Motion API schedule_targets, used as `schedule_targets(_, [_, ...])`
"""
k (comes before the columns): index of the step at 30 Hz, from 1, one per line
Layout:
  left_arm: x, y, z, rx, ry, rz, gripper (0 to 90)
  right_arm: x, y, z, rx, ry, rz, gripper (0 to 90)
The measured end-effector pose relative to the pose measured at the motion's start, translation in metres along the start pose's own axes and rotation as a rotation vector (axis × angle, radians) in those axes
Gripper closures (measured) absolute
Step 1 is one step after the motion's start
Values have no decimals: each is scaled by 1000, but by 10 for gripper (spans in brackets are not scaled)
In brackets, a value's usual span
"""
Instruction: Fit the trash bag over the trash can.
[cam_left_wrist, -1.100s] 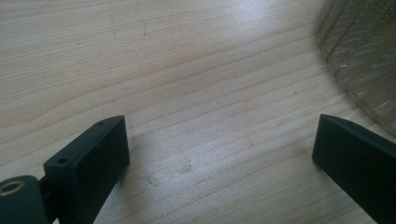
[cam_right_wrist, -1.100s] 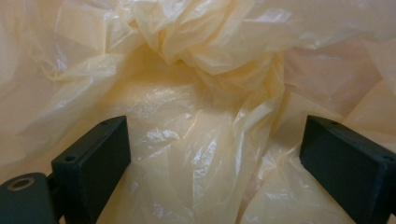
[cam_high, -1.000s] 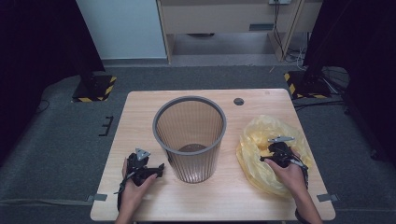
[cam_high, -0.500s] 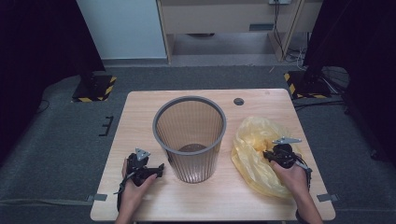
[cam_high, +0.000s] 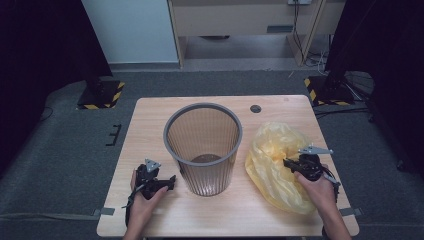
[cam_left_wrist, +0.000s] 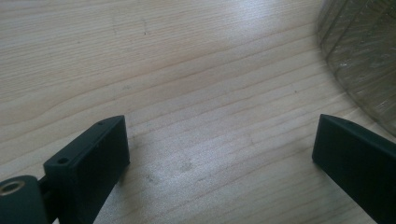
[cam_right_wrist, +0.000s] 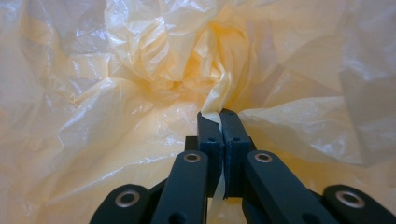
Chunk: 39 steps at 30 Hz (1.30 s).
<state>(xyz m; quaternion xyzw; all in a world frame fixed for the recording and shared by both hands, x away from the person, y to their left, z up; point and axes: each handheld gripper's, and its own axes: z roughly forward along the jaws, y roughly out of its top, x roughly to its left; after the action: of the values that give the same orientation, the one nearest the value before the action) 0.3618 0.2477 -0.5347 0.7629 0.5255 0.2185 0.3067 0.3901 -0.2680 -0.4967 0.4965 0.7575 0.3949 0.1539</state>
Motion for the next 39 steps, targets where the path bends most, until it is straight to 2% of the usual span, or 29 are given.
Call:
schedule_targets(8, [0,0,0,0,0,0,32,-4,7,-22,-61,24,34,893])
schedule_targets(14, [0,0,0,0,0,0,32,0,11,-39,-102,74,43,893])
schedule_targets(23, [0,0,0,0,0,0,32,19,12,-58,-142,119,11,893])
schedule_targets(29, [0,0,0,0,0,0,32,26,15,-70,-178,145,-1,892])
schedule_targets(30, [0,0,0,0,0,0,32,30,16,-76,-187,150,-13,893])
schedule_targets(39, [0,0,0,0,0,0,32,39,16,-92,-216,180,-37,892])
